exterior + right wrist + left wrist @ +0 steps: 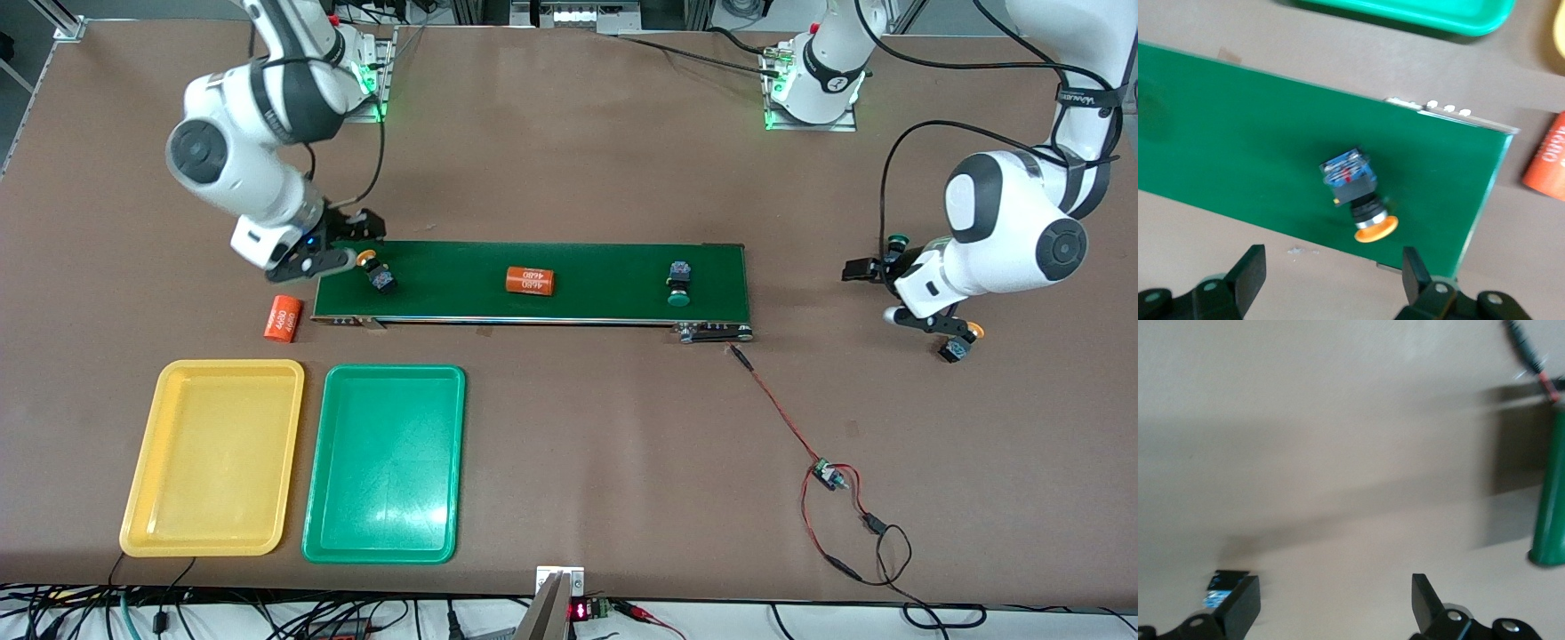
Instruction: Sort buttons by color to trays
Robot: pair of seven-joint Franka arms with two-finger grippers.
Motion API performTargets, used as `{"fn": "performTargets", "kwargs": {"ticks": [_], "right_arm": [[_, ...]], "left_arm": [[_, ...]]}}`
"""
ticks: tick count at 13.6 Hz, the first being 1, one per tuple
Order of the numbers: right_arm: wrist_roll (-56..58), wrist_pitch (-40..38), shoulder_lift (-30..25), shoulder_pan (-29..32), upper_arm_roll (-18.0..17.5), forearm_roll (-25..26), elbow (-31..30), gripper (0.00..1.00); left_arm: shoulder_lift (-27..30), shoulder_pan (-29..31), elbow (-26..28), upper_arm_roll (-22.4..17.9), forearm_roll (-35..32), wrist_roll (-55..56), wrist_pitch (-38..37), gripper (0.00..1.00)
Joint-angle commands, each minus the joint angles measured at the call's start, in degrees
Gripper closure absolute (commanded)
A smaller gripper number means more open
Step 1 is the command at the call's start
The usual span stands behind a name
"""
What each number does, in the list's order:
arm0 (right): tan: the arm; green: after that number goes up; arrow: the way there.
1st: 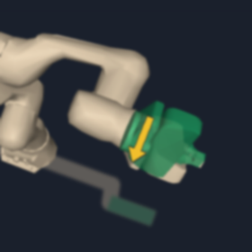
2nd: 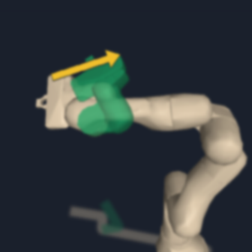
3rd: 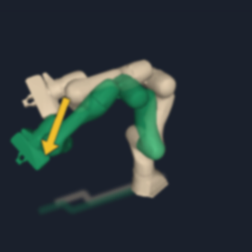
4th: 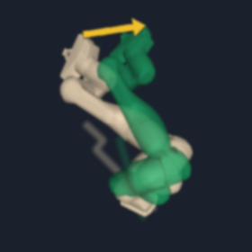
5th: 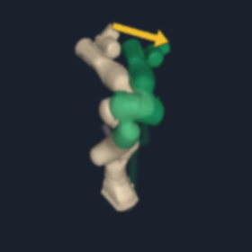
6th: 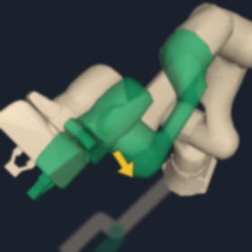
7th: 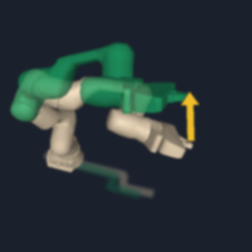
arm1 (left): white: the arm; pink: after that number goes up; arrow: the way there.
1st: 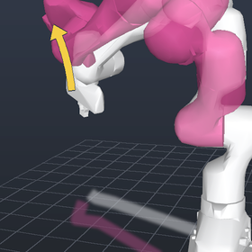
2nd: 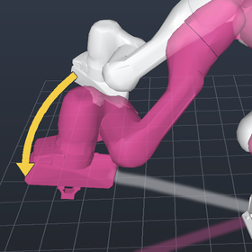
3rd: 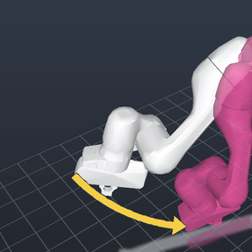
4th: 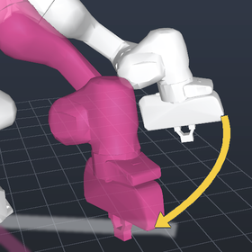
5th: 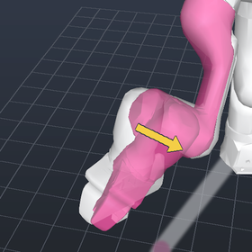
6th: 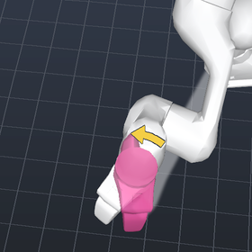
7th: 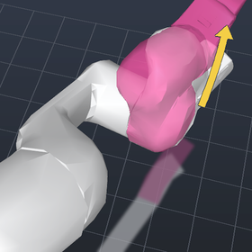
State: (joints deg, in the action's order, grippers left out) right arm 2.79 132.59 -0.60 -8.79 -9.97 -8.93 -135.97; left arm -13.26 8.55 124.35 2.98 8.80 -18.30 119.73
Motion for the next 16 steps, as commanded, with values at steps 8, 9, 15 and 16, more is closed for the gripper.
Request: {"fn": "performTargets", "kwargs": {"ticks": [8,9,15,16], "right_arm": [[22.17,14.18,1.82,10.2,-2.95,0.41,-6.59,0.12],[22.08,15.06,2.61,10.2,-2.95,0.32,-6.5,0.12],[17.16,16.03,5.08,10.02,-2.95,-0.38,-6.42,0.17],[17.16,16.47,5.52,10.02,-2.95,-0.38,-6.42,0.2]], "left_arm": [[0.69,10.17,5.99,0.89,-6.6,-12.46,4.1,0.0],[0.69,10.61,7.21,0.89,-6.69,-12.98,5.59,0.0],[-0.54,12.9,12.85,0.89,-6.69,-21.5,14.13,0.0],[-0.62,12.9,12.93,0.89,-6.69,-21.95,14.65,0.0]]}}
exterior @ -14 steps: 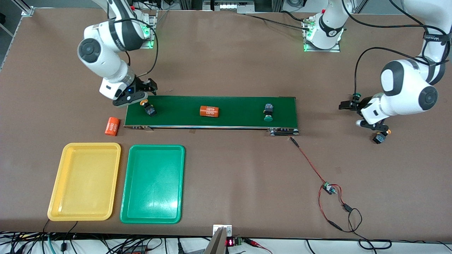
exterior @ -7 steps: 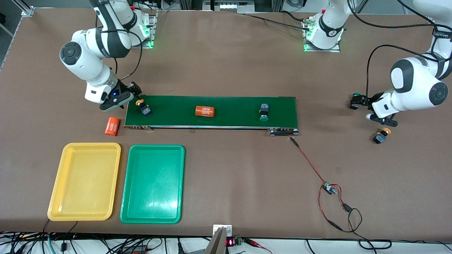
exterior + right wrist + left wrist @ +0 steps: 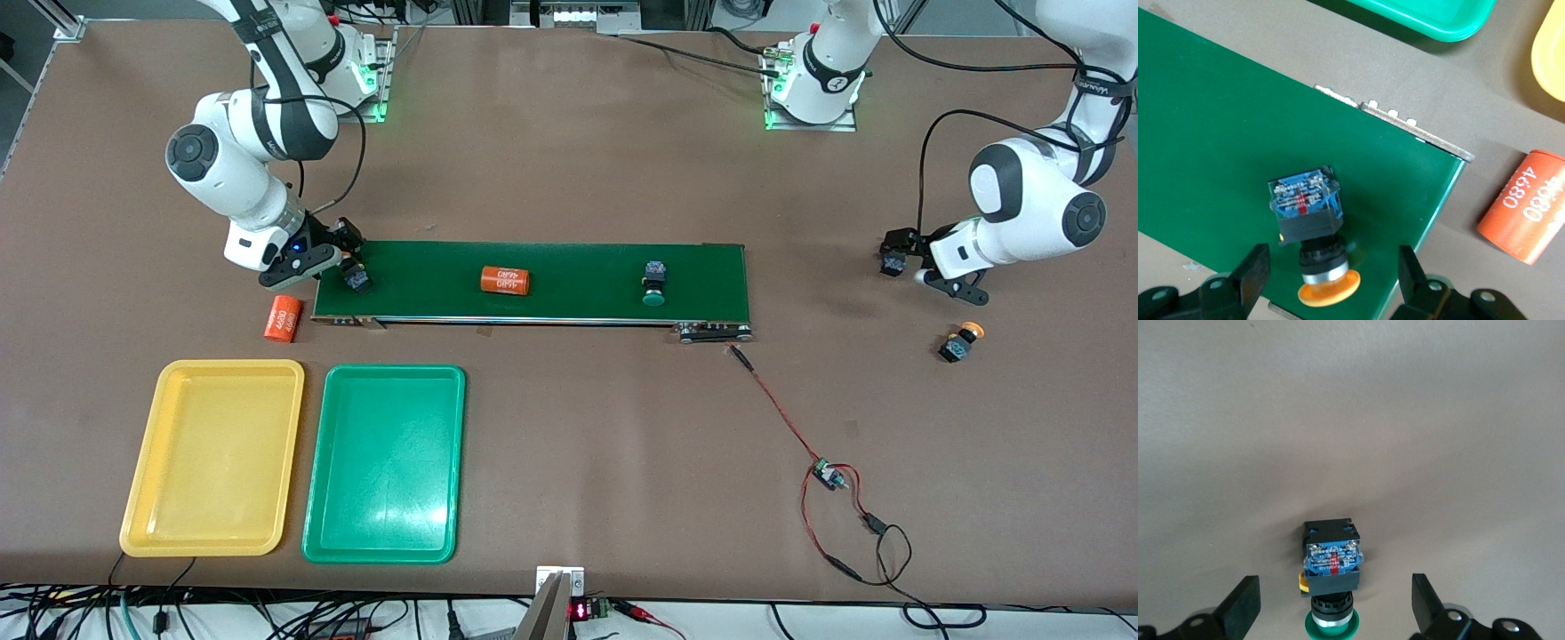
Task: Sort buttons by color to trays
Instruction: 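Carry the orange button toward the yellow tray while the left gripper grasps another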
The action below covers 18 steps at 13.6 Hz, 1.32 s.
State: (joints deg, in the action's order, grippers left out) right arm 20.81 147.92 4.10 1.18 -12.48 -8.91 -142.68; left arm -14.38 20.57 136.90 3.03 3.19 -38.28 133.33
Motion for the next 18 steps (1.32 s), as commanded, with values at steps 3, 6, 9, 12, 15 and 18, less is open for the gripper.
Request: {"fn": "performTargets", "kwargs": {"ticks": [3,6,9,12,15,18], "right_arm": [[-0.86,2.46,1.95,0.05,-0.44,-0.32,0.65,0.36],[-0.86,2.46,2.49,-0.04,-0.44,-0.41,1.35,0.45],[-0.94,2.03,2.4,0.05,-0.44,-0.5,1.62,0.71],[-3.22,-2.16,0.83,0.48,-0.26,-0.58,4.59,0.84],[-3.23,-17.0,2.48,4.25,0.35,0.64,18.18,0.84],[-2.44,-20.3,8.44,7.42,0.53,10.2,29.27,0.84]], "left_arm": [[-0.03,0.87,3.01,0.84,-1.08,-3.28,4.82,0.0],[-0.3,1.31,6.01,0.84,-1.08,-5.48,10.72,0.0],[-0.21,1.22,5.92,0.93,-1.08,-9.68,10.82,0.27],[-0.21,1.57,5.92,0.92,-1.08,-13.57,10.9,0.85],[0.14,1.75,5.84,0.92,-1.08,-13.75,10.9,1.0],[3.64,1.05,5.13,2.75,-1.0,-13.49,10.11,1.0]]}}
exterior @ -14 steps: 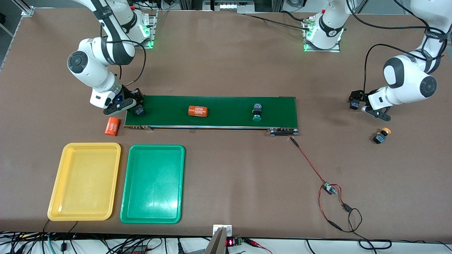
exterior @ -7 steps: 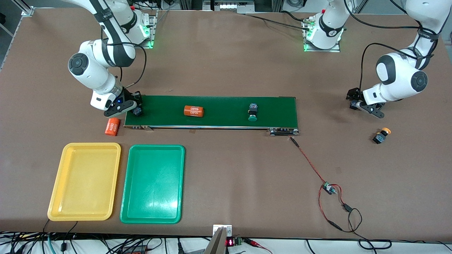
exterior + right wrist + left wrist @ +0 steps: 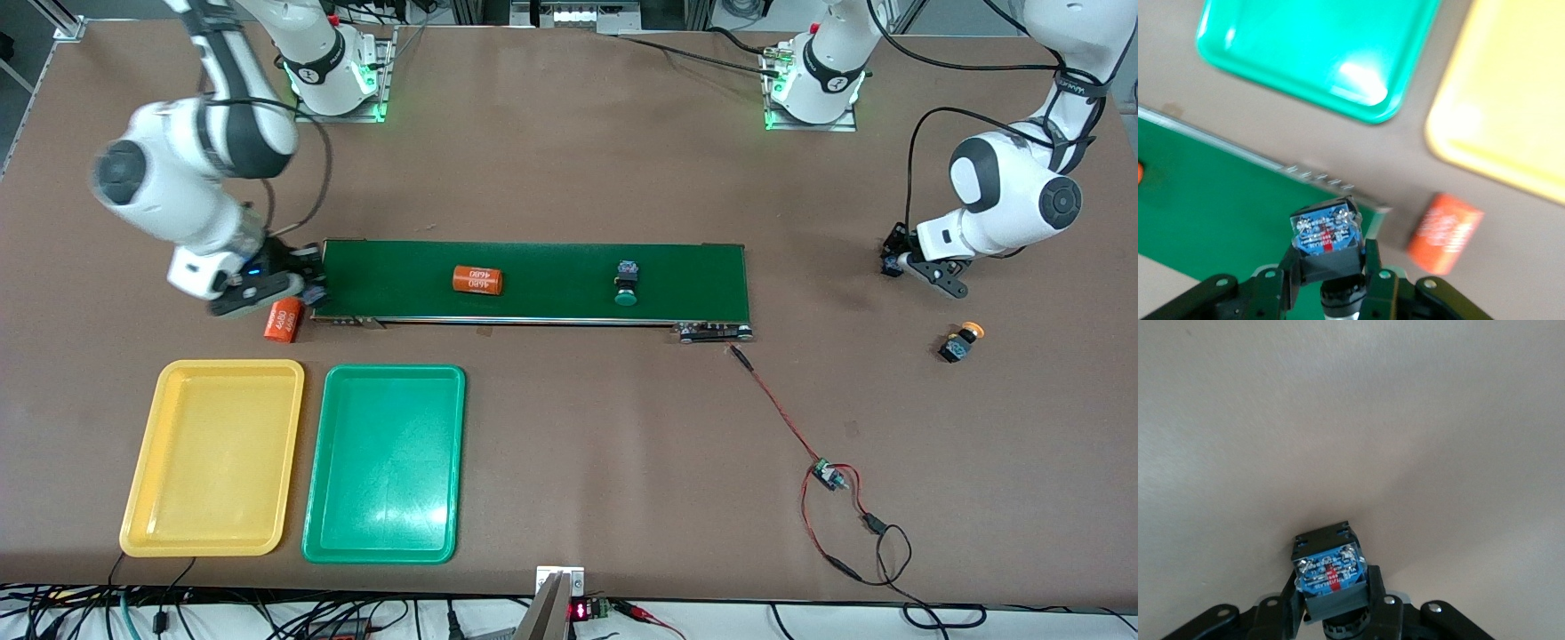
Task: Sort buttons by color to trays
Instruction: 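Carry the orange button toward the yellow tray while the left gripper grasps another, then drop the button into the yellow tray while the left gripper loads the belt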
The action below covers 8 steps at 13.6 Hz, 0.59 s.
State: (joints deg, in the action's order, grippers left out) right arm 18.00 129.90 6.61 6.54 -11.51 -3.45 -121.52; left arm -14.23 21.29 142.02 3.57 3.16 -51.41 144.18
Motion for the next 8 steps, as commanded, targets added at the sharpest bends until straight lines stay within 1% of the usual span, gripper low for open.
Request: {"fn": "performTargets", "kwargs": {"ticks": [1,3,4,6,8], "right_arm": [[0.28,-2.19,8.31,2.51,-0.44,6.34,11.19,0.84],[0.37,-0.8,13.4,2.69,1.39,11.77,16.9,0.84],[0.46,0.69,15.95,2.78,1.84,13.28,19.71,0.84],[3.51,2.98,19.83,3.39,2.46,13.39,22.8,0.84],[7.56,9.55,23.7,4.62,2.55,13.39,24.66,0.84]], "left_arm": [[5.16,0.33,-0.51,4.58,-0.88,0.51,-1.7,1.0],[7.8,-0.45,-1.92,7.67,-0.88,7.86,-6.17,1.0],[9.03,-1.15,-2.36,9.51,-0.88,12.17,-7.93,1.0],[10.01,-3.69,-3.94,12.5,-0.88,19.55,-9.18,1.0],[9.84,-5.46,-6.05,16.19,-0.62,28.34,-9.18,1.0]]}}
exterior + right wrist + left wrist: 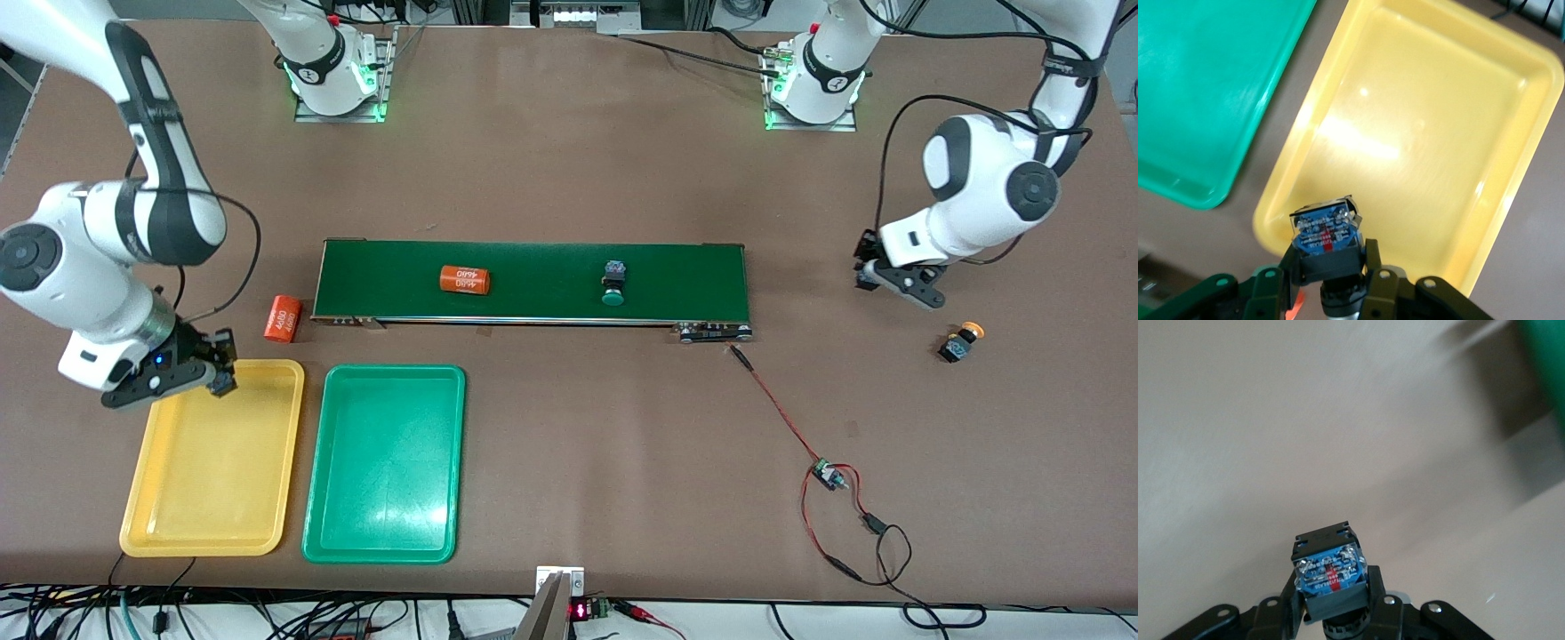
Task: Sort buttons by color to trays
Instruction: 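Drop the button into the yellow tray while the left gripper loads the belt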
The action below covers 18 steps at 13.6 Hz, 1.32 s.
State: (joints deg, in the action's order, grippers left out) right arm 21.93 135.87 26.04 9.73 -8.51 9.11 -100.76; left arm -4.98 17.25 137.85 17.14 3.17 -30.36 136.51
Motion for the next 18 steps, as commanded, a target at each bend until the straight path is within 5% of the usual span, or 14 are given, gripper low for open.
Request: {"fn": "performTargets", "kwargs": {"ticks": [1,7,11,13,15,18], "right_arm": [[3.82,5.96,5.58,1.87,-0.45,0.73,3.99,0.84],[3.82,12.82,12.53,4.6,0.25,0.47,6.01,0.81],[2.85,17.58,16.23,4.6,0.16,-0.06,5.84,0.73],[2.76,17.58,16.41,4.51,0.16,-0.15,5.84,0.63],[3.03,17.76,17.02,4.51,0.16,-0.15,5.84,0.27],[3.64,18.11,17.2,4.51,0.16,-0.15,5.84,0.19]], "left_arm": [[0.41,-2.04,-2.92,3.86,-0.27,9.94,-1.51,1.0],[-5.2,-15.03,-10.66,4.4,0.17,25.23,-1.6,1.0],[-9.07,-17.87,-13.57,4.4,0.17,28.07,-1.6,1.0],[-10.92,-18.65,-14.53,4.4,0.17,28.16,-1.51,1.0],[-12.68,-19.01,-14.54,4.4,0.17,27.98,-1.43,1.0],[-13.74,-19.97,-14.88,4.4,0.17,28.07,-1.07,1.0]]}}
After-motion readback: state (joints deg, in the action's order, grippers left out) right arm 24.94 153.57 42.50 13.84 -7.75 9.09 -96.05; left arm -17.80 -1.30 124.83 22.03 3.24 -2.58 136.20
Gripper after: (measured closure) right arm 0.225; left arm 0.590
